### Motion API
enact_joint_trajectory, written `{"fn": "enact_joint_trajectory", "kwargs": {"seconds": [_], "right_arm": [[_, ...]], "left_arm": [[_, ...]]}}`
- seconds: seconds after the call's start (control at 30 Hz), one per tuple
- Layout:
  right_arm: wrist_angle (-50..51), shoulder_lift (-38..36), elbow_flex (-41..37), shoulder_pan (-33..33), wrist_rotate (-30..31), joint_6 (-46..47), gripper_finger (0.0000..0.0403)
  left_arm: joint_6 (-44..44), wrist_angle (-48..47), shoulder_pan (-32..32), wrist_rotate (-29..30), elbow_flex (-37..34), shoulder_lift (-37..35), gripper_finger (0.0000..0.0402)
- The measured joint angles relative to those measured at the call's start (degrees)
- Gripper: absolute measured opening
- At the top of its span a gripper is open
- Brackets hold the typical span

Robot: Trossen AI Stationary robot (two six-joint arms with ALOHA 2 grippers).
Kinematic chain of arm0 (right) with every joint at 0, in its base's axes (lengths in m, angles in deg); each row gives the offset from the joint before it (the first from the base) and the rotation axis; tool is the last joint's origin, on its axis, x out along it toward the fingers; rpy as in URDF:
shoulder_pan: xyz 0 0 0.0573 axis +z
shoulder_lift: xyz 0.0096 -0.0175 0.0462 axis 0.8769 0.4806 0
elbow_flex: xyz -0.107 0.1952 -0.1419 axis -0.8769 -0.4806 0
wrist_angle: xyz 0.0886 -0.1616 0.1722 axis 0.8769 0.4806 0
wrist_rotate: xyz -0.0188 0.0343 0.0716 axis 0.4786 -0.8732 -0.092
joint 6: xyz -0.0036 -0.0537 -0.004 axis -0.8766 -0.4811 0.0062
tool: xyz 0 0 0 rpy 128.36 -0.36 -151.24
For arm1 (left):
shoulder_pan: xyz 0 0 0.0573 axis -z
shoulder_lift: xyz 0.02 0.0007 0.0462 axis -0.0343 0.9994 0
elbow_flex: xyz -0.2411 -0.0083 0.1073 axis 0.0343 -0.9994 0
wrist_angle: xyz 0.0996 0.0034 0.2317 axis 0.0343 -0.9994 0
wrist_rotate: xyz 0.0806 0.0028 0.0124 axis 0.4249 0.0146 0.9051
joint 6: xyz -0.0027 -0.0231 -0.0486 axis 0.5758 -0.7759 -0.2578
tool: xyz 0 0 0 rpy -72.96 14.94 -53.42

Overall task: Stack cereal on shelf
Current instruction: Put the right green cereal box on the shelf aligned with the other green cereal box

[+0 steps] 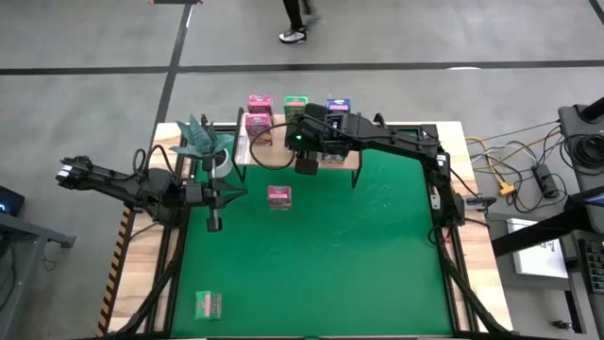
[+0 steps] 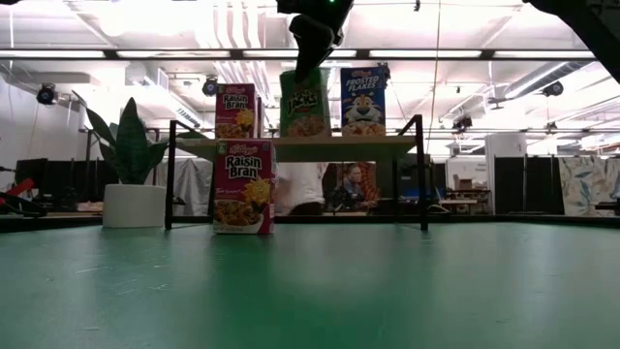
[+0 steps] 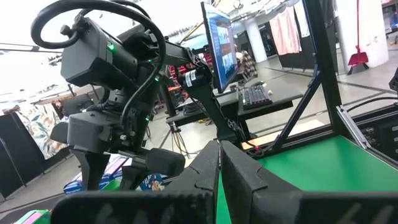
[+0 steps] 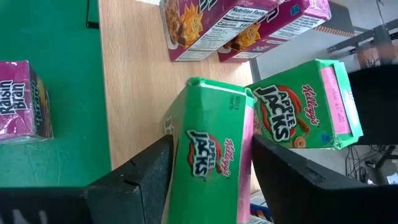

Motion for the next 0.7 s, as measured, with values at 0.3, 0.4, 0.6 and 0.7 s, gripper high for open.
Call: {"fn": "enact_joint_trajectory", "kwargs": {"seconds": [0.3,0.4,0.6,0.7], "right_arm": [[-2.44,0.02,0.0,0.0,0.02,-1.05,0.0205],[-3.86,0.04,0.01,0.0,0.05,-2.38,0.0201],[-5.52,0.0,0.02,0.0,0.11,-3.48,0.0189],[-5.91,-0.34,0.1,0.0,0.16,-3.89,0.0184]], "left_arm": [[0.0,-0.03,0.0,0.0,0.0,0.02,0.0],[0.0,-0.03,0.0,0.0,0.0,0.02,0.0],[0.0,-0.05,0.0,0.0,0.0,0.04,0.0],[0.0,-0.05,0.0,0.0,0.0,0.04,0.0]]}}
